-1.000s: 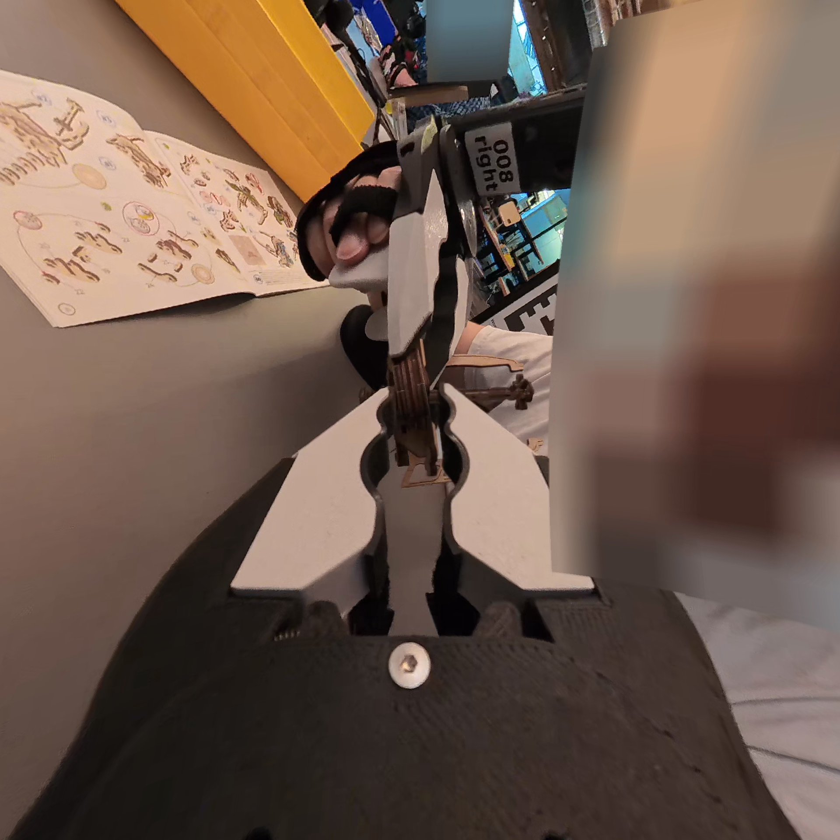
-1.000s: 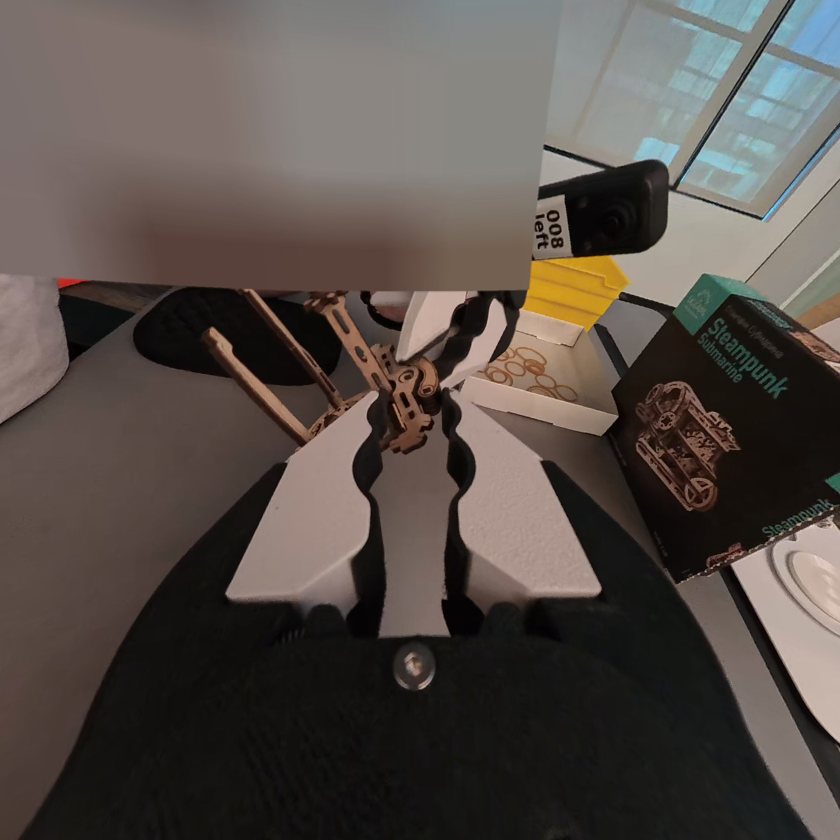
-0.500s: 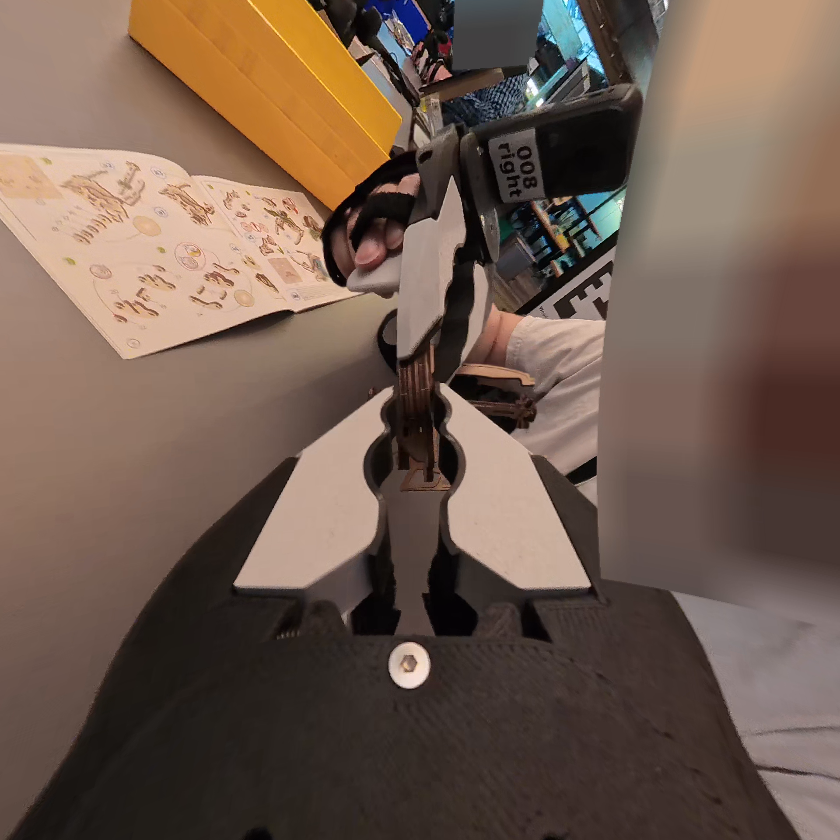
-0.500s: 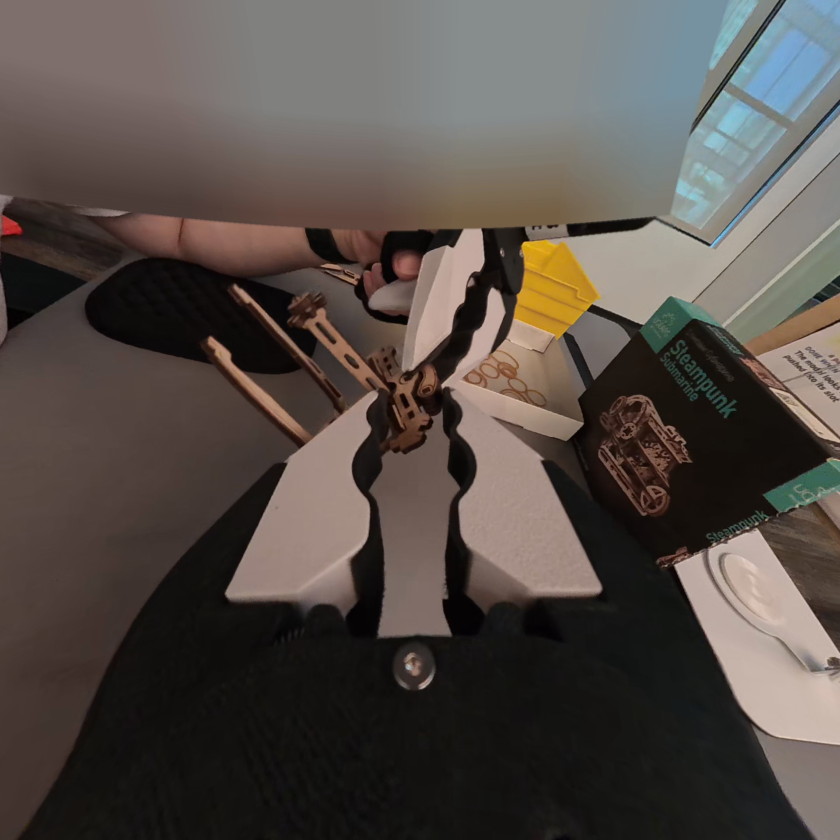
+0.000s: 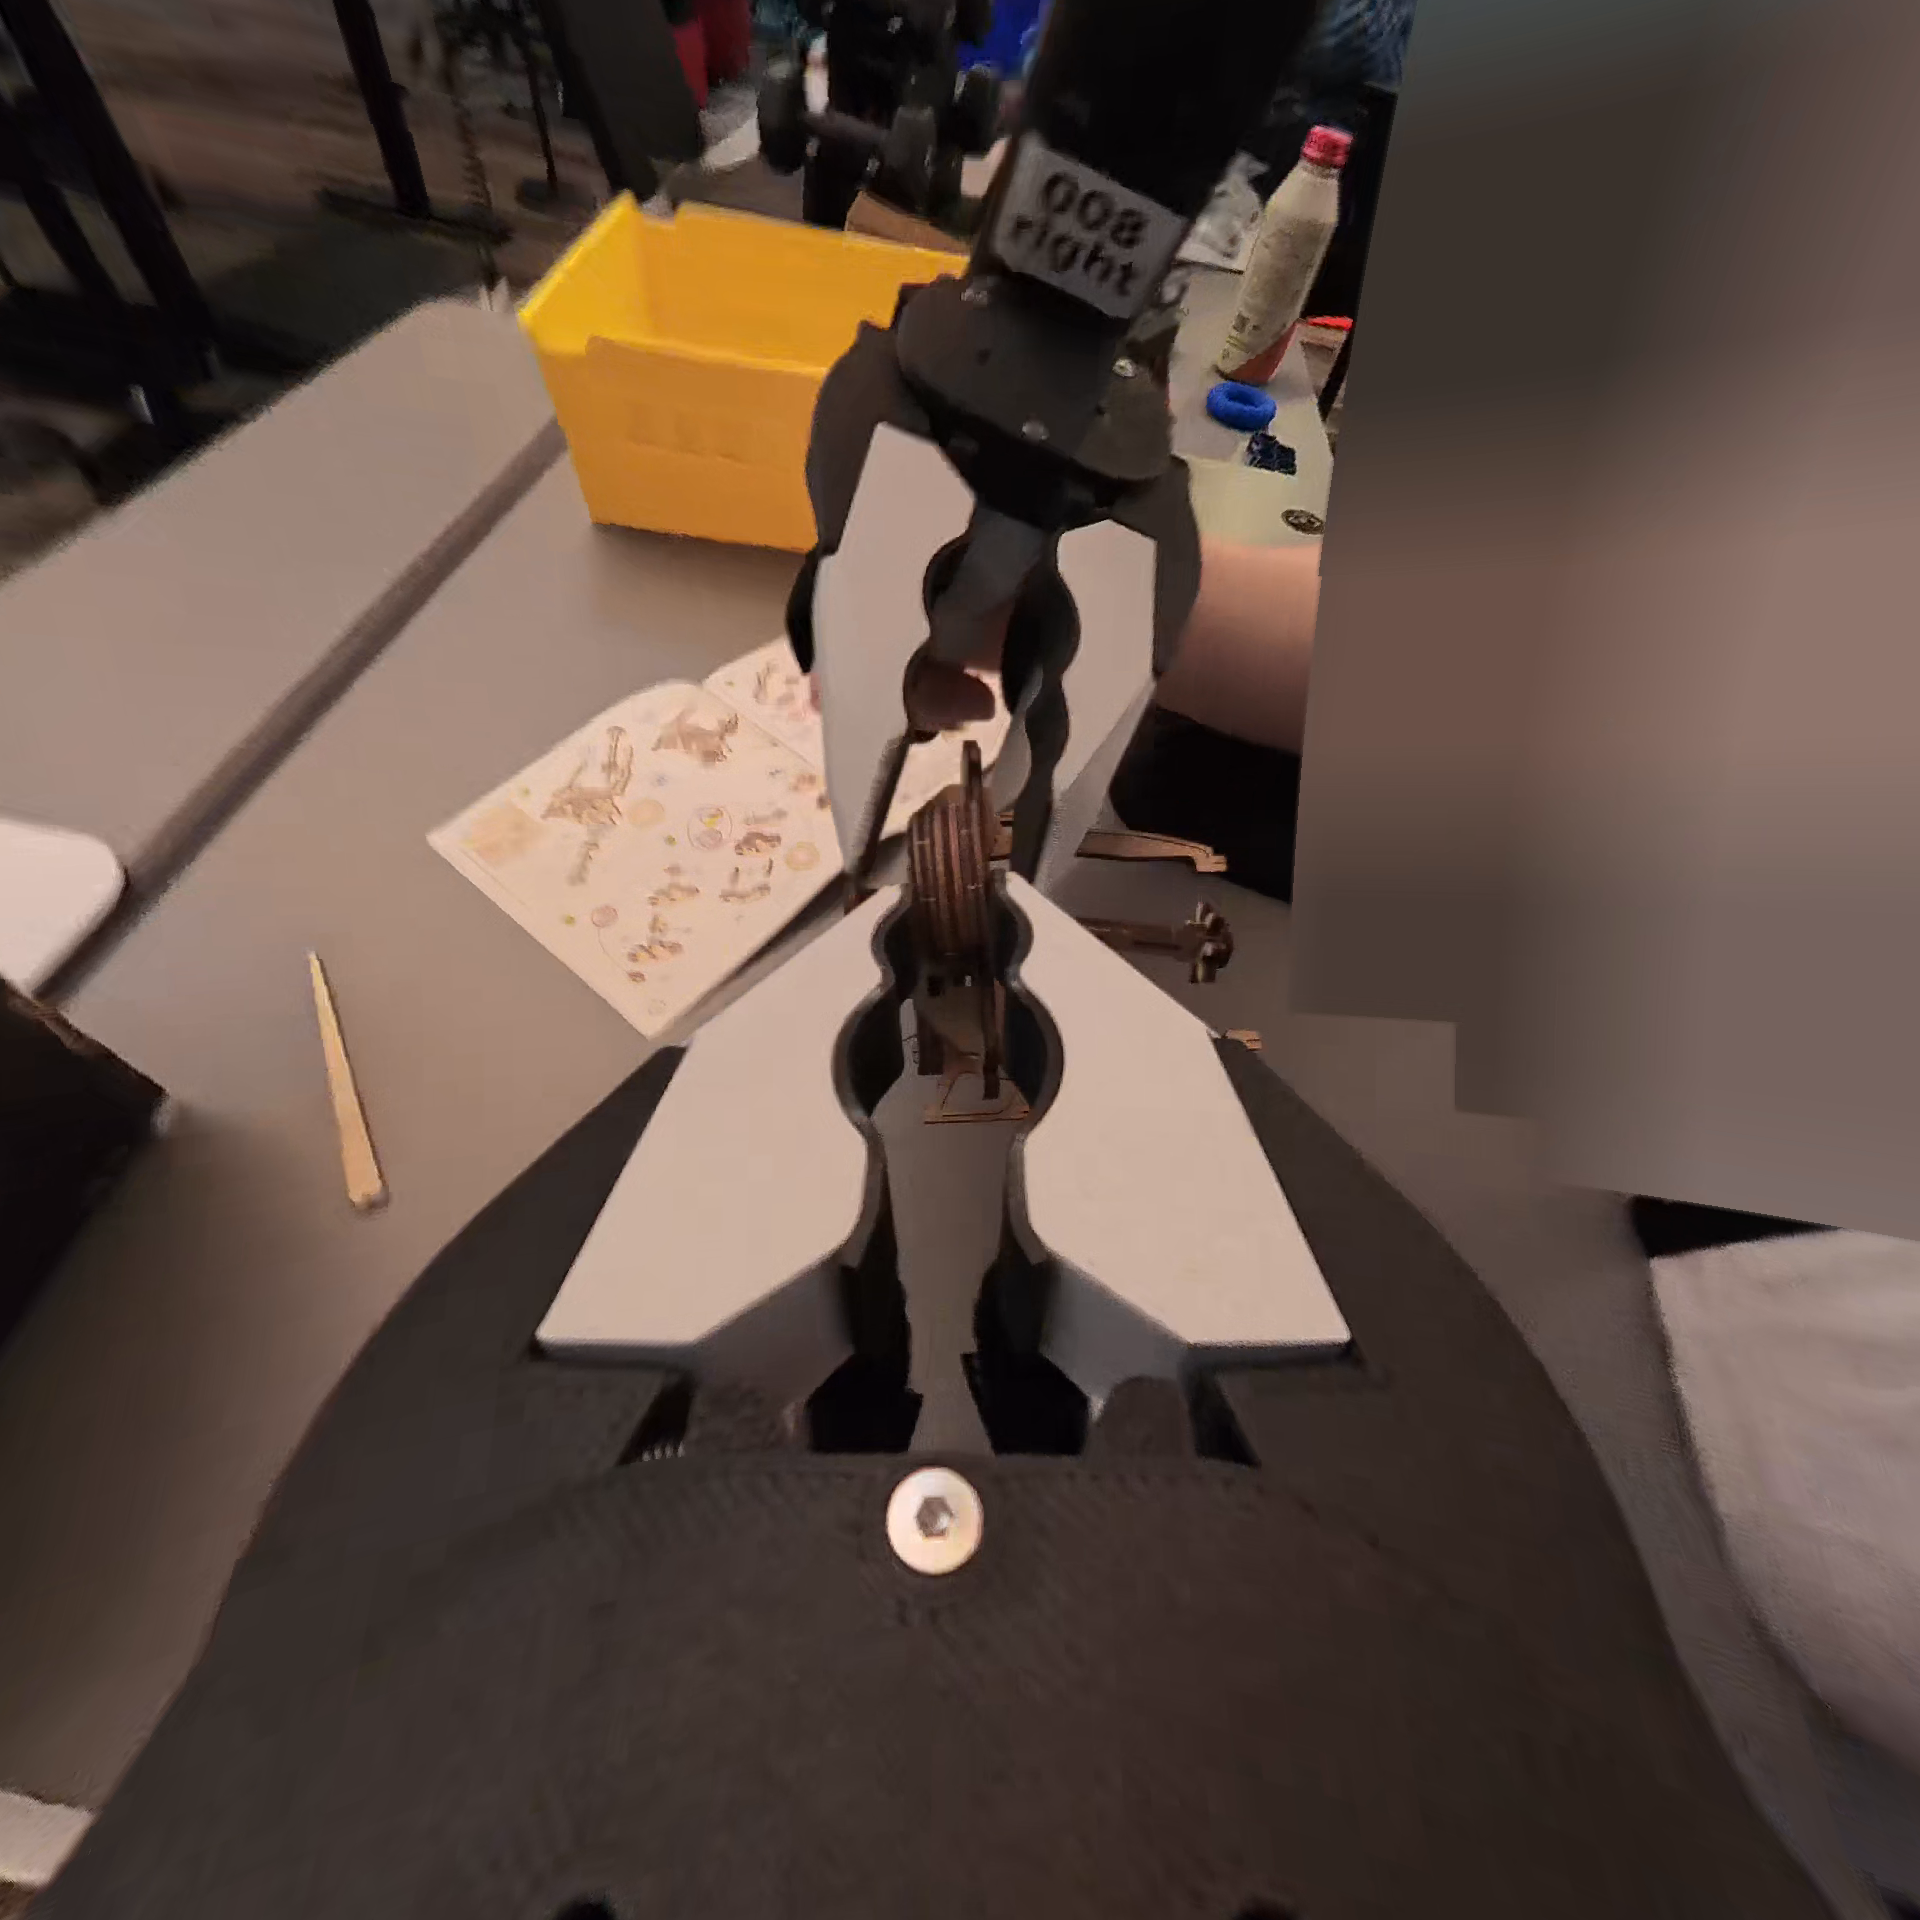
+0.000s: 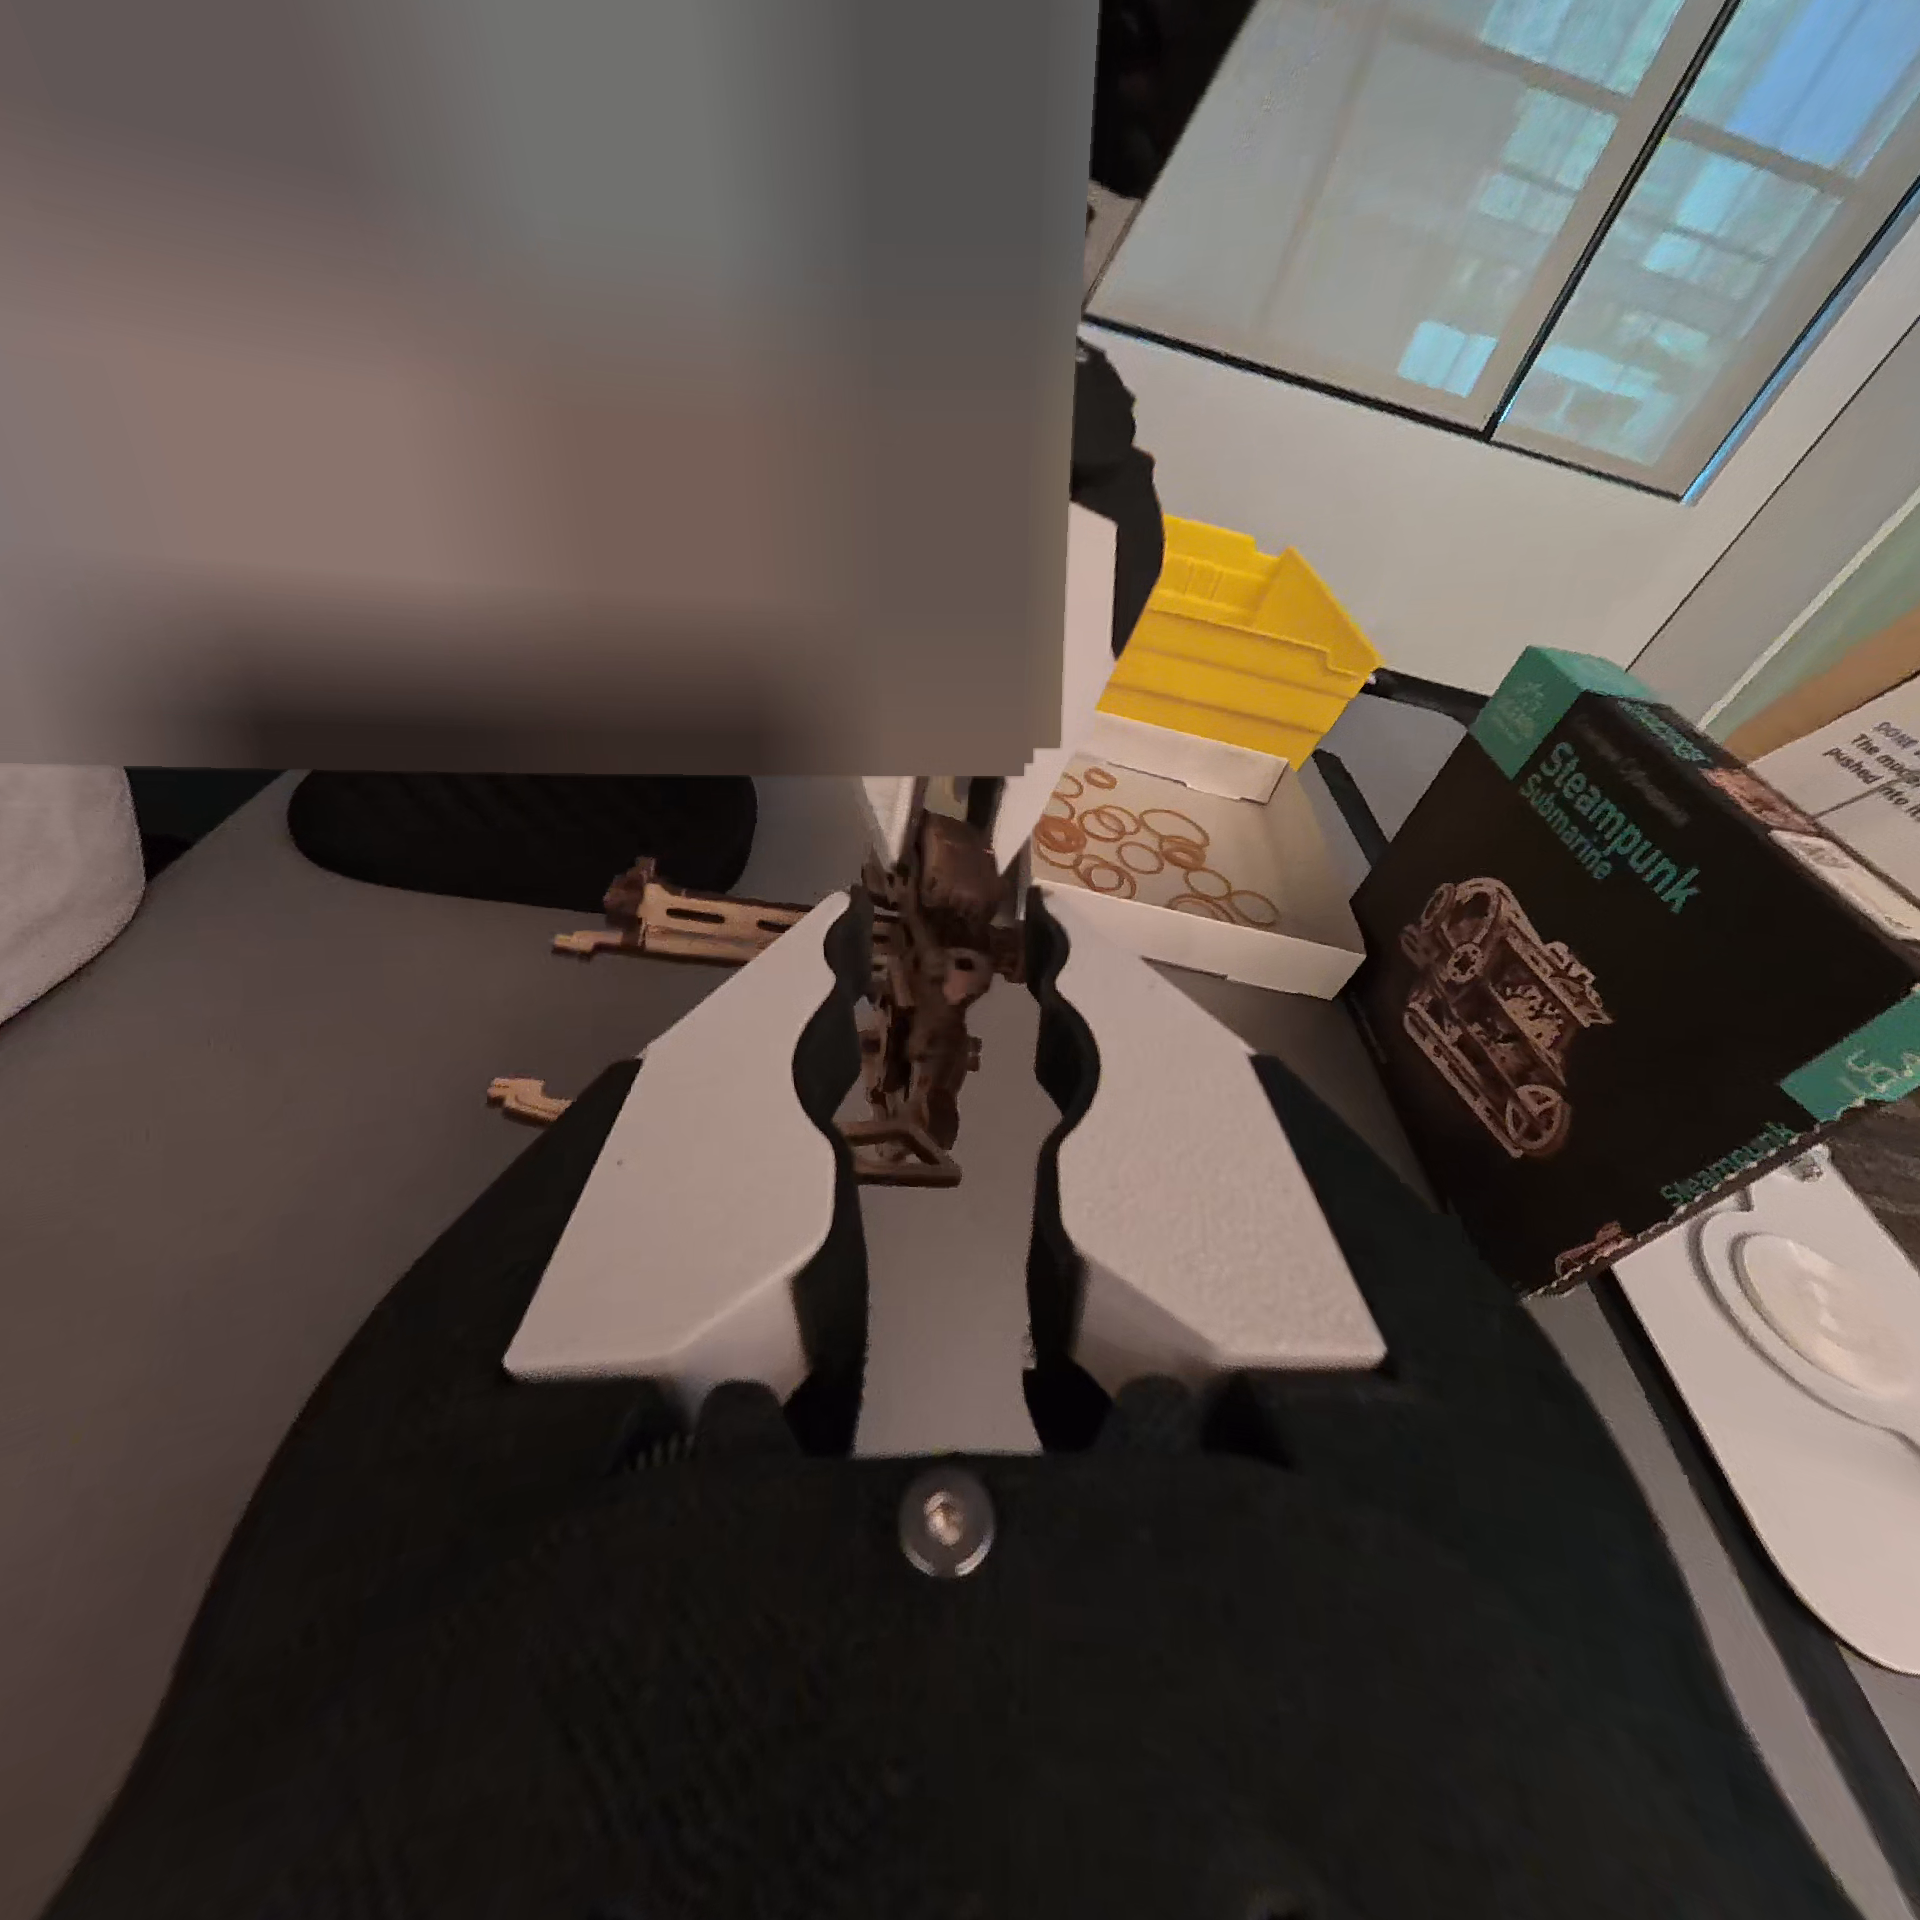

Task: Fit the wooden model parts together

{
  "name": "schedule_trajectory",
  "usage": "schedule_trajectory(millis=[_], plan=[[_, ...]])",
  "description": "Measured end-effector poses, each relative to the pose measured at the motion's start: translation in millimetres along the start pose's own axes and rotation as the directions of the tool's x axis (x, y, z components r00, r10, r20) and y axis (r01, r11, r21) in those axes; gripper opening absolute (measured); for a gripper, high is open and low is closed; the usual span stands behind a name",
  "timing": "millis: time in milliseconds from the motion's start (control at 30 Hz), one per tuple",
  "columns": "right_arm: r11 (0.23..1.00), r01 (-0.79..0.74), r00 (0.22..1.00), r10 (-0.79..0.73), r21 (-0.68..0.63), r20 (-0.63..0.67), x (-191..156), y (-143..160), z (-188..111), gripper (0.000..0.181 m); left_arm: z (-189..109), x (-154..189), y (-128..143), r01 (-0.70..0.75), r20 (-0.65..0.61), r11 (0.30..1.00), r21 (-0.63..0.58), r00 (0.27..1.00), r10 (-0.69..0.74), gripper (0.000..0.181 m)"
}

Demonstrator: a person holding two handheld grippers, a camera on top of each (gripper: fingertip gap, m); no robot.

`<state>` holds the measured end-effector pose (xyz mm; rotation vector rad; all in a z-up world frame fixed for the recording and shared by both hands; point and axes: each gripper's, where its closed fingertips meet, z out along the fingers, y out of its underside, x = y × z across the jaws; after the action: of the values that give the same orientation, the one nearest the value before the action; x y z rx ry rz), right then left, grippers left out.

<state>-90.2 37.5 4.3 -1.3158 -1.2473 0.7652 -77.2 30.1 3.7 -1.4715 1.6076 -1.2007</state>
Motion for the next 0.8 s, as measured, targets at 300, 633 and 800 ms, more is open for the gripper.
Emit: schedule_trajectory(millis=[300, 633, 800], plan=[[0.96, -0.278, 0.96, 0.279, -0.005, 0.009, 25.8, 9.2, -33.7, 0.035, 10.1, -20.0, 15.3, -0.704, 0.349, 0.647, -0.293, 0.551, 0.758, 0.01], [0.981, -0.191, 0.98, 0.193, -0.034, 0.05, 12.6, -1.0, -34.5, 0.018, 13.3, -6.2, 2.2, -0.798, 0.29, 0.013, -0.602, -0.204, 0.935, 0.01], [0.999, -0.046, 0.997, 0.044, -0.028, -0.069, 19.4, -13.7, -33.7, 0.038, 10.1, -4.6, -5.8, -0.728, 0.264, -0.119, -0.675, -0.388, 0.883, 0.011]])
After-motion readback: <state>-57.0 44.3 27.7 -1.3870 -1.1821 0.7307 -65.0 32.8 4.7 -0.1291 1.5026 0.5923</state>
